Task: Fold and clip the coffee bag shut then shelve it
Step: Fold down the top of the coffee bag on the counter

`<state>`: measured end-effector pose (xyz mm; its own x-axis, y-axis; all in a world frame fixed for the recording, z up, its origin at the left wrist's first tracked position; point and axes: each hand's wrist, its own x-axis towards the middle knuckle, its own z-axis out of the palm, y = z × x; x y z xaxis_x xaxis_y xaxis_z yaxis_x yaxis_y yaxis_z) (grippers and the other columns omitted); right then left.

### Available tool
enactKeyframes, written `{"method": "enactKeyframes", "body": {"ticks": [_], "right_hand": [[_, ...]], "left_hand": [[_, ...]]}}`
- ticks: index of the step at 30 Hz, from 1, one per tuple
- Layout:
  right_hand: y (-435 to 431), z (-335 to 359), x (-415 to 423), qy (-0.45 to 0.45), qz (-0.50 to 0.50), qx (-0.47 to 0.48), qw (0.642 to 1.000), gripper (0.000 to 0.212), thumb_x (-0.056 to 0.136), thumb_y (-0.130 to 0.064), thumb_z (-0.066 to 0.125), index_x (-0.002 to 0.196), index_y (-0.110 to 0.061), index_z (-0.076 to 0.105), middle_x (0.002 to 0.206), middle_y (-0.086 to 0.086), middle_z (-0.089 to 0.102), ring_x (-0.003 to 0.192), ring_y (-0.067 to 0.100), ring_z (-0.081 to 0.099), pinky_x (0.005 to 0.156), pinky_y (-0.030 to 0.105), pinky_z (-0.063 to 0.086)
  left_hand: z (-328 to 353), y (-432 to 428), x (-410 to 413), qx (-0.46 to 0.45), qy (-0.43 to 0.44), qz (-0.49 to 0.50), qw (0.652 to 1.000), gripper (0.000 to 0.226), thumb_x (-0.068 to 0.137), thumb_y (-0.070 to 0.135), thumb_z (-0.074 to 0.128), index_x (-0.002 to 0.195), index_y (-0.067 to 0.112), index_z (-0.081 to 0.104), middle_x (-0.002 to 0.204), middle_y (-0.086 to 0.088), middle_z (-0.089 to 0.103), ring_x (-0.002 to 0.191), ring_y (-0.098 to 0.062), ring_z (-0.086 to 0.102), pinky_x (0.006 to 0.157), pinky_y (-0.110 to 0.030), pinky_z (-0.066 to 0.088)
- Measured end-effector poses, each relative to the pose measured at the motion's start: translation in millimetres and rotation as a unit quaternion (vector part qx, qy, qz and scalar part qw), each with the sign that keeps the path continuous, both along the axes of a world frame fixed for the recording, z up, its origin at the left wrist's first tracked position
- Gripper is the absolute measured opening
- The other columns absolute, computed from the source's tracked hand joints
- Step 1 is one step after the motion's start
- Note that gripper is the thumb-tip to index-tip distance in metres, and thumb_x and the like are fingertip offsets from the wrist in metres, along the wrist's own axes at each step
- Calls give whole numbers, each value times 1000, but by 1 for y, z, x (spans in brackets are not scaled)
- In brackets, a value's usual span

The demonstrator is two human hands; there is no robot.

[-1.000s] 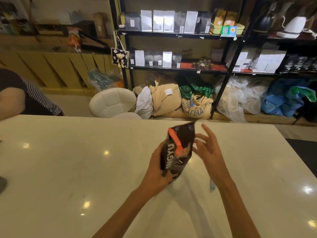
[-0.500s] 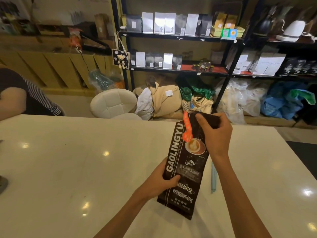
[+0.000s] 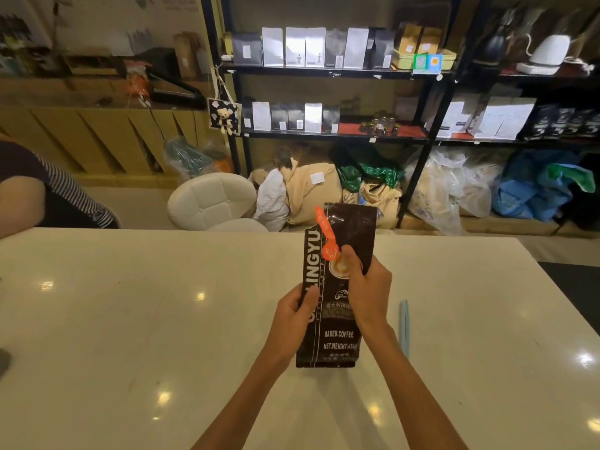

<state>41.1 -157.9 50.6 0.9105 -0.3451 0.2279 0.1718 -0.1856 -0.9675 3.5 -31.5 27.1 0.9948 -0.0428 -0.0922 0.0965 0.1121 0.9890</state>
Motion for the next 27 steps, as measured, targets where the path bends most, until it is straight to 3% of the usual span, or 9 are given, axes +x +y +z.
{"method": "enactKeyframes", "body": {"ticks": [2,5,7,11,13,16,19,23,27], "right_hand": [[4,1,3,-1,7,-29,1000,20,88,-51,51,77,-37,59,73,-5,69,74,21,71,67,42,57],[4,-3,5,24,39,-41,998,29,91,-52,42,97,-29,59,82,-14,67,77,7,68,68,29,57],[4,-9,0,34,38,-58,997,40,89,-56,43,110,-24,54,87,-19,65,78,3,67,69,23,57],[10,-15,-7,5,-33,-41,999,28,99,-39,39,95,-17,57,75,-11,64,66,11,62,55,16,50],[12,-10,-6,34,0,-4,999,33,103,-35,33,114,-16,58,93,-14,65,80,7,63,64,11,50],[5,-15,-13,76,140,67,985,45,104,-31,32,147,-40,21,116,-34,51,95,-8,63,73,8,51],[-9,-27,-20,61,225,-49,971,55,95,-21,58,139,-44,36,115,-28,61,105,-5,64,78,13,55],[-22,-33,-13,30,138,-116,983,51,85,-14,71,118,-50,56,112,-27,63,98,-15,62,80,11,54],[-23,-43,-10,35,42,-210,976,25,79,-22,78,102,-32,74,95,-9,63,90,9,59,77,16,49]], "left_hand": [[6,-3,3,-24,-2,50,998,22,100,27,48,100,20,68,93,-2,78,84,-14,75,68,-21,59],[11,-5,9,-16,-4,120,993,24,99,29,50,88,20,69,84,-4,77,76,-16,74,65,-23,59],[9,-7,6,-5,-18,115,993,23,100,29,49,92,17,68,88,-7,75,81,-20,73,69,-28,60],[5,-12,4,28,-43,126,991,18,99,23,50,92,14,64,88,-12,72,84,-30,71,73,-37,59],[3,-8,9,-10,-20,154,988,10,99,18,52,104,19,60,88,-11,74,85,-29,73,73,-40,61],[4,7,17,-31,-29,160,986,32,100,9,47,122,33,46,92,-10,75,82,-24,75,69,-40,63],[3,18,24,113,-135,126,976,29,101,6,43,109,28,61,103,0,71,93,-14,70,81,-39,58],[-8,21,25,182,-124,-41,975,39,92,10,61,125,29,60,124,6,66,112,-9,64,93,-26,54],[-18,17,26,265,-163,54,949,47,84,-5,63,114,30,66,107,6,66,97,1,61,88,-18,52]]}}
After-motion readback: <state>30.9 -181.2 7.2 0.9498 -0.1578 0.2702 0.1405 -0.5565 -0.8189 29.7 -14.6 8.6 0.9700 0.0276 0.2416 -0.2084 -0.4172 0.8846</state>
